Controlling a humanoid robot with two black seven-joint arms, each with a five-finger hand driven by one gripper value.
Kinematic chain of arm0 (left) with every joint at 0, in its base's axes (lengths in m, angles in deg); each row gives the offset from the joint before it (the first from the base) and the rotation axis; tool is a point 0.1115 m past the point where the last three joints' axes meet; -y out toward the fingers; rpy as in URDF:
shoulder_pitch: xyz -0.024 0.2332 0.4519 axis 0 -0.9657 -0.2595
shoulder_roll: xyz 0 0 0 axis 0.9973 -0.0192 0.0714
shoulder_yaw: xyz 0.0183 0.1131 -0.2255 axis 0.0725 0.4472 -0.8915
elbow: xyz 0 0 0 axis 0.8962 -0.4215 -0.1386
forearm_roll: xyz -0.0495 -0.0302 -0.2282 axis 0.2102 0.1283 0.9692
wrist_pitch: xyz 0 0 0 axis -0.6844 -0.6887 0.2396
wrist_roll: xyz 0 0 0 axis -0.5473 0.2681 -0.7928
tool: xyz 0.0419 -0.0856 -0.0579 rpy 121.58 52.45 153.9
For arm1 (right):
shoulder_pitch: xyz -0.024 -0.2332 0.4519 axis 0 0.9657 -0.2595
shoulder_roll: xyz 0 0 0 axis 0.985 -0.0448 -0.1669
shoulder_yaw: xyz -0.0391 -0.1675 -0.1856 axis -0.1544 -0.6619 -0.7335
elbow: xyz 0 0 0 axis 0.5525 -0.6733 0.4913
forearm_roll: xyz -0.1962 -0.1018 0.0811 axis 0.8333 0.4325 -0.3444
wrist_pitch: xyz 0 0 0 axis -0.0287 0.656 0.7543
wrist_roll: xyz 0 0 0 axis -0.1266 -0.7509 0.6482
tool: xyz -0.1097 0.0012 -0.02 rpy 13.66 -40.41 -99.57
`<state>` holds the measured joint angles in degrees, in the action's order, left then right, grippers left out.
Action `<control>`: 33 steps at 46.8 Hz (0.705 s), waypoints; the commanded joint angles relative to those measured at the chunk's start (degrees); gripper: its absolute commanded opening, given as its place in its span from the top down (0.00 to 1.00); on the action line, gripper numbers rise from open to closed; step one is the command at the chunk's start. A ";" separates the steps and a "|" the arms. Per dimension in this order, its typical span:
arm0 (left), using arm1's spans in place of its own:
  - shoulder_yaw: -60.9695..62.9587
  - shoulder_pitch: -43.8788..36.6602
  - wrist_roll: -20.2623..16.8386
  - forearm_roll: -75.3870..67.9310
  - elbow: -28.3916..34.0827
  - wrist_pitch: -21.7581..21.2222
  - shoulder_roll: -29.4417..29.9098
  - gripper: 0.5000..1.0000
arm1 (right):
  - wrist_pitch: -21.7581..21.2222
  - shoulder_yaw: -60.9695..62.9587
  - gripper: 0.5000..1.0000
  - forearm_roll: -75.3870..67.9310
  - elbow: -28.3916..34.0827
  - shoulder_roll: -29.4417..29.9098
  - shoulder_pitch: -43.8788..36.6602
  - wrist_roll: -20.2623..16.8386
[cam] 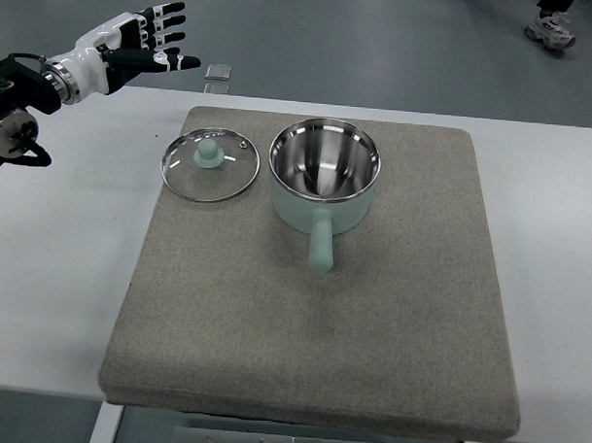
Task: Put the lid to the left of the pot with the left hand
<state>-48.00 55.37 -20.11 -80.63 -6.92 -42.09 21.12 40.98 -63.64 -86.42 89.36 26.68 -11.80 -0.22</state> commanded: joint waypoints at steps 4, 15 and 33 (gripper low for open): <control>-1.21 -0.73 0.77 4.72 2.85 4.72 -0.34 0.01 | 0.00 -0.03 0.15 0.00 0.00 0.00 0.09 0.00; -1.21 -0.81 8.85 18.07 10.23 16.84 -0.61 0.01 | 0.00 -0.03 0.15 0.00 0.00 0.00 0.00 0.00; -5.16 -0.99 16.15 24.24 15.07 18.98 -0.69 0.01 | 0.00 0.06 0.15 0.00 0.00 0.00 0.08 0.00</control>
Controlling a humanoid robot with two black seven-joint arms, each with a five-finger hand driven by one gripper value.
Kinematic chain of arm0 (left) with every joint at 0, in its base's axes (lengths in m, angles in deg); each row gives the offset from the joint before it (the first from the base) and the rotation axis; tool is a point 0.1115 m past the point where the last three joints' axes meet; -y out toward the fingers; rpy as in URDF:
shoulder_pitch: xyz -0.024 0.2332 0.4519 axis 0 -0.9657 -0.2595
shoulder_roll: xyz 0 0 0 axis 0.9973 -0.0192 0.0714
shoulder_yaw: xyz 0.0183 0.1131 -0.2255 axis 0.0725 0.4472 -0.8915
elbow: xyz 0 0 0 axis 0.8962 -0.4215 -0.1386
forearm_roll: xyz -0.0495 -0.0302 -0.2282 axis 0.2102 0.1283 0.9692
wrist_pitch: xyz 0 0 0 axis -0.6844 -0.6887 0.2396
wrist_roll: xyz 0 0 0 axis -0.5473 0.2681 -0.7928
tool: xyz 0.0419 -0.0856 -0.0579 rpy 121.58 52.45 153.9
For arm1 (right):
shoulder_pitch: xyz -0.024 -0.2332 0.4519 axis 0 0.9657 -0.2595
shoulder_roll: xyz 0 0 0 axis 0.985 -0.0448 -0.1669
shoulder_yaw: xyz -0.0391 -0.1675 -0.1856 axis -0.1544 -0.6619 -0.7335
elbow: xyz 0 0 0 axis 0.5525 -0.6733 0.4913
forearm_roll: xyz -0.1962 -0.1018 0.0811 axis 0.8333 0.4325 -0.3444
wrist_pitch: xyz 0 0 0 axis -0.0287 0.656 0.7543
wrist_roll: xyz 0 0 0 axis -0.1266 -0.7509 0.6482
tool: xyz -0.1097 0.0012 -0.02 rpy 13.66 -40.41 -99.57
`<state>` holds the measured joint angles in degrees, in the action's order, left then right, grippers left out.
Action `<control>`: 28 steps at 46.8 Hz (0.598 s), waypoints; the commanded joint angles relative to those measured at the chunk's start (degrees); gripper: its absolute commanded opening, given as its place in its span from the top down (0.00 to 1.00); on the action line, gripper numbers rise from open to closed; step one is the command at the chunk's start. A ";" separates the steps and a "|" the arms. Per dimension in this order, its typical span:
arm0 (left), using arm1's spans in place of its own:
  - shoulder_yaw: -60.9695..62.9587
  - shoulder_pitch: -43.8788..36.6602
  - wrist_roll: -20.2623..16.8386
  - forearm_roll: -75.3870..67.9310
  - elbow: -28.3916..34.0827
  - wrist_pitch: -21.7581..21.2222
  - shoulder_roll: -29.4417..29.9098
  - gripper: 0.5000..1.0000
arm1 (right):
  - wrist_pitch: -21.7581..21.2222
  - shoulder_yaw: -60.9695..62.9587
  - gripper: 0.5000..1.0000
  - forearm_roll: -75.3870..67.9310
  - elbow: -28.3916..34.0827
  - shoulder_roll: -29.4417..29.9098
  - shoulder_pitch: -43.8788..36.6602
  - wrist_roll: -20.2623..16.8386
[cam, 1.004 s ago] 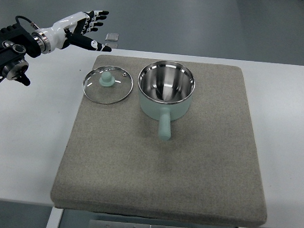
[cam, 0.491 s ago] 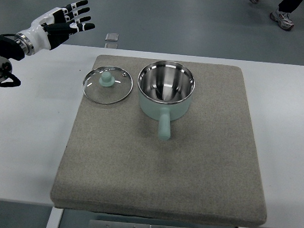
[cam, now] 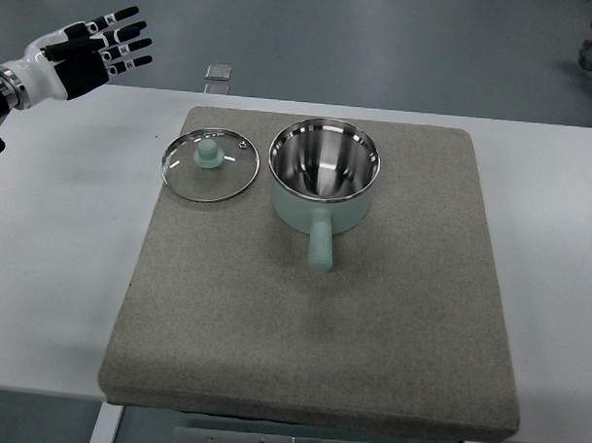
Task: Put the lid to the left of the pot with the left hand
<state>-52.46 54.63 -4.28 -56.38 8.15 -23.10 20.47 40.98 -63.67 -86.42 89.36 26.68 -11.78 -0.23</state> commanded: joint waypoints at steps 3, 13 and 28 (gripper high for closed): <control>-1.06 -0.25 0.33 0.08 0.00 -0.01 -0.31 0.01 | 0.00 0.09 0.15 0.00 0.00 0.00 -0.02 0.00; -1.94 -0.42 0.33 0.08 0.09 -0.01 -1.63 0.01 | 0.00 0.09 0.15 0.00 0.00 0.00 -0.02 0.00; -2.47 -0.33 0.33 0.08 0.18 -0.01 -1.54 0.01 | -0.61 0.18 0.15 -0.18 0.70 0.00 0.16 0.00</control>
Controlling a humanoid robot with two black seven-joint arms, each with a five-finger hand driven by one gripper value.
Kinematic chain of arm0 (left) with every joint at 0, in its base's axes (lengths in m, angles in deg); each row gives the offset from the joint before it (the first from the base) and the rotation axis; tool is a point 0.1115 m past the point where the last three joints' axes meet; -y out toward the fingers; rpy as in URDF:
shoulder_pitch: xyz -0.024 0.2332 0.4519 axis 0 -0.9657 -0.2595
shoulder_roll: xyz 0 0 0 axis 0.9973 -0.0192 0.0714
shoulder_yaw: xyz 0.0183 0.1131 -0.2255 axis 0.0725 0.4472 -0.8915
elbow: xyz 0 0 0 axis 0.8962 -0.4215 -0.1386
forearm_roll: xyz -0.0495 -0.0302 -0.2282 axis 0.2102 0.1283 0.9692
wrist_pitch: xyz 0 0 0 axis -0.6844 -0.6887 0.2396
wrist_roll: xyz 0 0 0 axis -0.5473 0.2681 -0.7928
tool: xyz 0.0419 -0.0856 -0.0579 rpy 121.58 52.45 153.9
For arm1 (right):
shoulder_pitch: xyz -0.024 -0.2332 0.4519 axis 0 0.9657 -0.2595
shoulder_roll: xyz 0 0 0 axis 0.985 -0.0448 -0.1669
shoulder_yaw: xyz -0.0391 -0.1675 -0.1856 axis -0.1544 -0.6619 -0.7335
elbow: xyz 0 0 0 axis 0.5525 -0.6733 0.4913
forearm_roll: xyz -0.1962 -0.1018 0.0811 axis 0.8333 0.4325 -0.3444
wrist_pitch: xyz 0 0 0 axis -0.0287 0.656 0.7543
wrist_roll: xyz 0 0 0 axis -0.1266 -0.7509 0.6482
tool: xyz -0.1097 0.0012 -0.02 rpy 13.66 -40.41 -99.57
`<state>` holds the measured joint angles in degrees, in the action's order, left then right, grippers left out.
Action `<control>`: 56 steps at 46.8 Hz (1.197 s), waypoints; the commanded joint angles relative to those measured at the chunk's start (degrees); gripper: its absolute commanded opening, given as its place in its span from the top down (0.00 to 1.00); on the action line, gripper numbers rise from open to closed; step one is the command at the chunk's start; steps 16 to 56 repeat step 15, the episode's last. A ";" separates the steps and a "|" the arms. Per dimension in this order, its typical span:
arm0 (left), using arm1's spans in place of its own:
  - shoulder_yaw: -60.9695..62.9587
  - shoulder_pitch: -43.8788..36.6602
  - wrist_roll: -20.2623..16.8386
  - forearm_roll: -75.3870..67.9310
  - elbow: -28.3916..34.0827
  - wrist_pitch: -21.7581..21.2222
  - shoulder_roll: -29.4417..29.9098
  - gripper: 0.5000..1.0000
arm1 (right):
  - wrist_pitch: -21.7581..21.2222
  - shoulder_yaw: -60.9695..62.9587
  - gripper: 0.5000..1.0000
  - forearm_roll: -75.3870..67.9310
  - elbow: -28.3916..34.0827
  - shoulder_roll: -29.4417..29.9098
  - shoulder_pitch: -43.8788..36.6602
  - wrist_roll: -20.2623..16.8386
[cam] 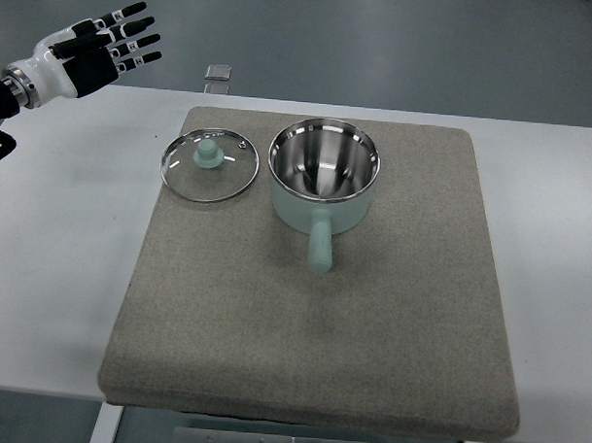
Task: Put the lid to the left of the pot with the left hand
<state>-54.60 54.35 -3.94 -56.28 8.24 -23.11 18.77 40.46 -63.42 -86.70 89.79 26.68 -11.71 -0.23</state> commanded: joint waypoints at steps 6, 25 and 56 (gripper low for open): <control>-0.32 -0.23 -0.01 -0.02 0.08 -0.01 0.24 0.01 | -0.01 -0.16 0.15 0.01 0.36 0.00 0.35 0.00; -0.32 -0.32 -0.01 -0.02 0.08 -0.01 0.51 0.01 | -0.10 -0.33 0.15 0.19 0.62 0.00 0.44 -0.09; -0.32 -0.32 -0.01 -0.02 0.08 -0.01 0.51 0.01 | -0.10 -0.33 0.15 0.19 0.62 0.00 0.44 -0.09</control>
